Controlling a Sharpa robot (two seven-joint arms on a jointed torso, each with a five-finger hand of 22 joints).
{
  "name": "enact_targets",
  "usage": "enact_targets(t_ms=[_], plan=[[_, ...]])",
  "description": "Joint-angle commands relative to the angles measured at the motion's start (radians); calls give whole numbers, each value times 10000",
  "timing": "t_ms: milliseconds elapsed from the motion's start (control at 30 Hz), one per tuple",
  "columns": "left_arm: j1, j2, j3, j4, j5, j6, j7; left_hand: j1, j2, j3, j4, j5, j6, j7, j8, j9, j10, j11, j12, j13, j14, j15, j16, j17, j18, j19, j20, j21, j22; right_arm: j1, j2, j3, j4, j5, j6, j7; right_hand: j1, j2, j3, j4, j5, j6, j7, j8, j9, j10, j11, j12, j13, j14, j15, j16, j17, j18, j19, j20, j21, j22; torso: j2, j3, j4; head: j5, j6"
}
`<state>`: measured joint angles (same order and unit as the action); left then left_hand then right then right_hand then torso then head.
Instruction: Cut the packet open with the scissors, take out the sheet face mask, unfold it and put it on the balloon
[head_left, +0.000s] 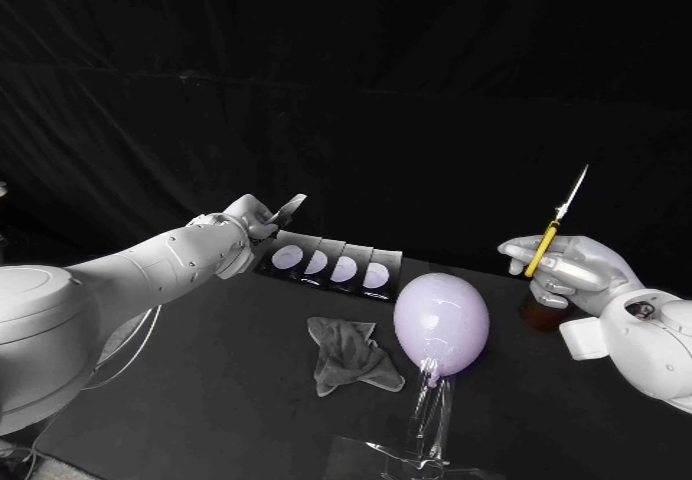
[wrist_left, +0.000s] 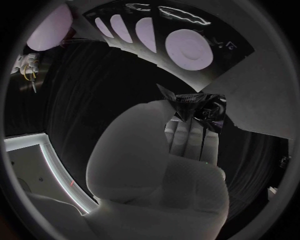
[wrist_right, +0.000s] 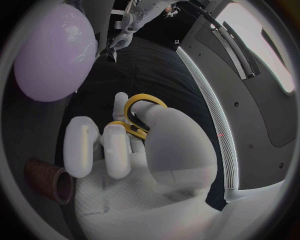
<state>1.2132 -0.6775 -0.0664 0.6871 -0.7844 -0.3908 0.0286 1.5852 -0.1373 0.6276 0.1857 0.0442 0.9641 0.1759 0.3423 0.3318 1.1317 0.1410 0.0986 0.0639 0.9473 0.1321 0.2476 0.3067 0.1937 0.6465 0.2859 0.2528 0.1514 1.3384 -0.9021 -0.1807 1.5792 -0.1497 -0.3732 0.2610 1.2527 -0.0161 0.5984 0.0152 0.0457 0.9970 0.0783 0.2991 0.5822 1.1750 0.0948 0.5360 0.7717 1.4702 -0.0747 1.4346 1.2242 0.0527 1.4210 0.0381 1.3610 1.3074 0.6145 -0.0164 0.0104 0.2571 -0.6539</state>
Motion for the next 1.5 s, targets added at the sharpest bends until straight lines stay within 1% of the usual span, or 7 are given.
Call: enact_targets(t_ms=[33,367,467,600,833,1200,1500], plan=[[89,-104,11,799,-865,-36,650,-151,-8,37,-93,40,100,4,62,353,131,-29,-46,19,66,-55,-20,22,-106,16,-21,109,54,-8,14,8,-47,-155,69,-191,-20,53,5,-43,43,0,-66,47,597,2870,-1072,3949,-74,335,2,-78,-41,79,-58,3,-70,813,-53,-7,5,-190,78],[176,-400,15,3376,-2947,28,1079,-279,-25,148,-241,38,111,-16,96,379,183,-37,-112,17,66,-55,-65,34,-110,-58,-36,133,77,-56,-128,6,74,-22,111,-899,-30,18,-8,-83,41,-25,-53,7,612,2720,-1061,3480,-556,314,6,-128,-121,106,-131,3,-186,727,-96,-13,-36,-993,359],[180,-437,17,4165,-3610,-3,1195,-320,-45,173,-297,36,130,-23,116,391,225,-47,-121,21,93,-66,-64,46,-107,-73,-39,149,88,-67,-176,5,135,101,108,-1101,-47,15,-15,-81,41,-42,-44,-13,613,2705,-1055,3460,-550,310,9,-142,-141,112,-147,4,-214,708,-78,-7,-35,-1392,470],[179,-426,22,4911,-4099,-405,1442,-356,-53,183,-320,37,138,-21,125,397,249,-52,-128,22,112,-75,-62,54,-110,-74,-34,163,96,-81,-219,4,263,222,121,-1299,-86,4,-37,-79,41,-151,-9,-111,598,2720,-1031,3496,-449,307,25,-162,-166,118,-161,11,-248,689,-79,-10,-40,-1860,484],[242,-384,39,5602,-4433,-1307,2072,-410,-53,233,-397,37,147,-27,141,409,293,-69,-157,22,143,-113,-72,68,-141,-10,12,244,139,-118,-264,3,544,476,136,-1559,-281,-96,-226,15,40,-314,58,-283,568,2765,-975,3595,-248,317,69,-172,-165,125,-182,40,-304,660,-103,10,-27,-2679,524],[551,-289,46,6478,-5249,-1557,2215,-438,-53,280,-457,38,145,-25,144,413,300,-62,-191,18,136,-88,-96,72,-115,-27,-28,268,156,-156,-288,3,845,834,147,-1549,-1117,-649,-1232,663,34,-688,281,-844,352,2899,-794,4099,515,370,214,-99,8,105,-115,154,-284,718,-85,25,-14,-3216,525],[584,-266,43,6849,-6014,-1605,2058,-443,-58,321,-507,38,142,-26,144,414,303,-59,-215,16,133,-83,-112,77,-110,-68,-43,269,161,-160,-304,5,1018,1080,135,-1306,-1202,-845,-1689,879,26,-753,333,-1106,210,3089,-748,4895,1455,441,262,67,344,56,36,211,-93,893,-69,14,-18,-3425,519]])
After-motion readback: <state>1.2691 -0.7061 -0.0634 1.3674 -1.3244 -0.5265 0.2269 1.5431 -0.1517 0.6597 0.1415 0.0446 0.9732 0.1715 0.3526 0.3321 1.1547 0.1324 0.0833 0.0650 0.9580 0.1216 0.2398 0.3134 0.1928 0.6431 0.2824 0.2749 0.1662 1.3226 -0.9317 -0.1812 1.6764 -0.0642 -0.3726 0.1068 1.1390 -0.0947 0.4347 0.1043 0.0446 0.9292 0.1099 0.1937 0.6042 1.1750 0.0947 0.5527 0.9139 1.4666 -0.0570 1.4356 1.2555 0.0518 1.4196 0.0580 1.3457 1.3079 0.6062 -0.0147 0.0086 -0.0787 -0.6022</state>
